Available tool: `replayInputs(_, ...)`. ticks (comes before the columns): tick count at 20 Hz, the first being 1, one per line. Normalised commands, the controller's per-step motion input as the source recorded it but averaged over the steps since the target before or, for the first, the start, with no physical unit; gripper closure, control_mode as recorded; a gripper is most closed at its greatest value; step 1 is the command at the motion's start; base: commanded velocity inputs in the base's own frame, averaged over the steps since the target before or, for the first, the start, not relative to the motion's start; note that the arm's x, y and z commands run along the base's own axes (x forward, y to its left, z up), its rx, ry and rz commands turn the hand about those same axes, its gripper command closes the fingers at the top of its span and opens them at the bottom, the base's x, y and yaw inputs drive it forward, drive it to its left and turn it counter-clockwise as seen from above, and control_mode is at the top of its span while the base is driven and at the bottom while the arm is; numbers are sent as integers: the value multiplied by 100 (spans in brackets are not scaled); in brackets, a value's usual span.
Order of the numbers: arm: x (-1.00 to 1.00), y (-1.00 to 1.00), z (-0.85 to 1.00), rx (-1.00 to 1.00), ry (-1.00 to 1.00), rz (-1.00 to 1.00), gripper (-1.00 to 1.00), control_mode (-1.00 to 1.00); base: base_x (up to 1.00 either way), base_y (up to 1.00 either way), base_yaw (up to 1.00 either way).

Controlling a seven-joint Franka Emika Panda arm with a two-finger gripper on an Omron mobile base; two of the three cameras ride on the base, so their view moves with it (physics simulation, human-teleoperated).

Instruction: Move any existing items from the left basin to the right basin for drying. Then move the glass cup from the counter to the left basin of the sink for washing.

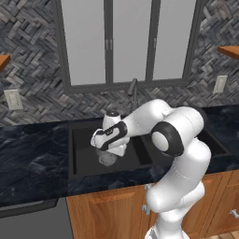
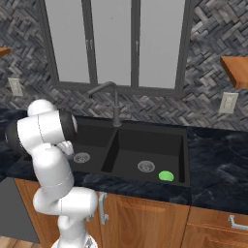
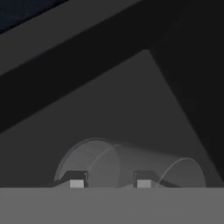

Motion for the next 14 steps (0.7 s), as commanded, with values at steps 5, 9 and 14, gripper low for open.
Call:
replayInputs(5,10,0,-34,-1,0,0,100,-100,0,0,0)
replayInputs(9,16,0,-26,0,-1,0,100,-100,0,0,0)
replayInputs(14,27,2,-30,0,-3,3,100,-100,0,0,0)
